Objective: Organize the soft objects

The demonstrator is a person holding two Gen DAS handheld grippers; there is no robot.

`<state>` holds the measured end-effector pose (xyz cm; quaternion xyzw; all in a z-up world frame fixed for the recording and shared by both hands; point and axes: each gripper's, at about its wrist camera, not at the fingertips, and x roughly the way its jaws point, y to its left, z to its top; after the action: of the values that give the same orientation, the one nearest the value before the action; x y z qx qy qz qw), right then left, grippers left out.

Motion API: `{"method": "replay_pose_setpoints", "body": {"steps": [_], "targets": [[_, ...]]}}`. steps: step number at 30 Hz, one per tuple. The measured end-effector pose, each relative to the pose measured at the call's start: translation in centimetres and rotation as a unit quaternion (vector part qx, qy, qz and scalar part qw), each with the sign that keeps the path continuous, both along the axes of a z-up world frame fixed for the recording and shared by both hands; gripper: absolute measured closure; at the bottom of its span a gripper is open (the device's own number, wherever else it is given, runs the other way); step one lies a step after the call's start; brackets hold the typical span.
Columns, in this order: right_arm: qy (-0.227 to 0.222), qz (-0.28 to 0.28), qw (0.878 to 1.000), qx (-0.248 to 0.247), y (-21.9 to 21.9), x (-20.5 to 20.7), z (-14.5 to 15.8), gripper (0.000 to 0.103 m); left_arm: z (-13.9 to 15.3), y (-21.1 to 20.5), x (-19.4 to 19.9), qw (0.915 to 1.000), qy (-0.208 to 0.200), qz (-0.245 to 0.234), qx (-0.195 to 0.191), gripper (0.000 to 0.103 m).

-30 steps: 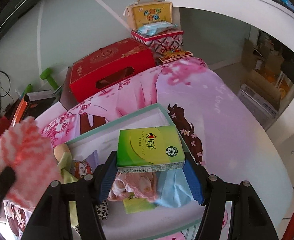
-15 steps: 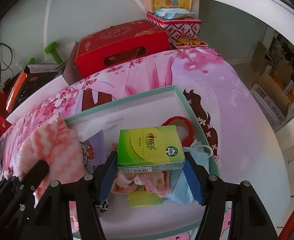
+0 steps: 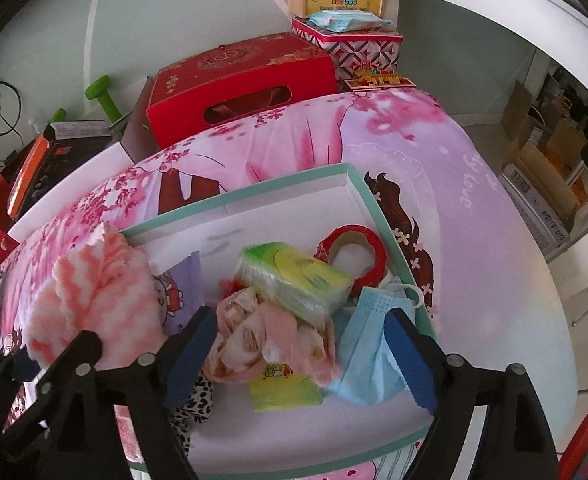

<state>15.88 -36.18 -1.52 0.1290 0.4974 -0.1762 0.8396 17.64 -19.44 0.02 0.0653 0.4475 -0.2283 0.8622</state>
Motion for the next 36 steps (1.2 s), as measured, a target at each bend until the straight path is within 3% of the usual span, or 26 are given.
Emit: {"method": "replay_pose_setpoints", "body": {"steps": [3,8,12,14,22,36], "targets": [[-0.001,0.000,1.000,-0.001,0.0,-0.1,0.0,0.000,0.5,0.6,0.0,0.9999,0.002,0.008,-0.006,0.052],[-0.007,0.006,1.000,-0.004,0.3,-0.2,0.3,0.000,1.1,2.2,0.2,0.9995,0.000,0.031,-0.006,0.028],[-0.012,0.015,1.000,-0.005,1.0,-0.4,0.5,0.000,1.3,3.9,0.7,0.9975,-0.011,0.070,0.004,0.019],[-0.013,0.020,1.000,-0.010,1.5,-0.7,0.6,0.000,0.9,4.7,1.1,0.9960,-0.010,0.088,0.013,0.006],[-0.025,0.046,0.998,-0.025,4.4,-2.1,1.6,0.000,-0.6,8.7,1.4,0.9845,0.000,0.169,0.047,0.003],[-0.029,0.098,0.994,-0.044,9.4,-4.8,1.7,0.000,0.7,11.6,-2.0,0.9789,-0.010,0.200,0.042,0.003]]}}
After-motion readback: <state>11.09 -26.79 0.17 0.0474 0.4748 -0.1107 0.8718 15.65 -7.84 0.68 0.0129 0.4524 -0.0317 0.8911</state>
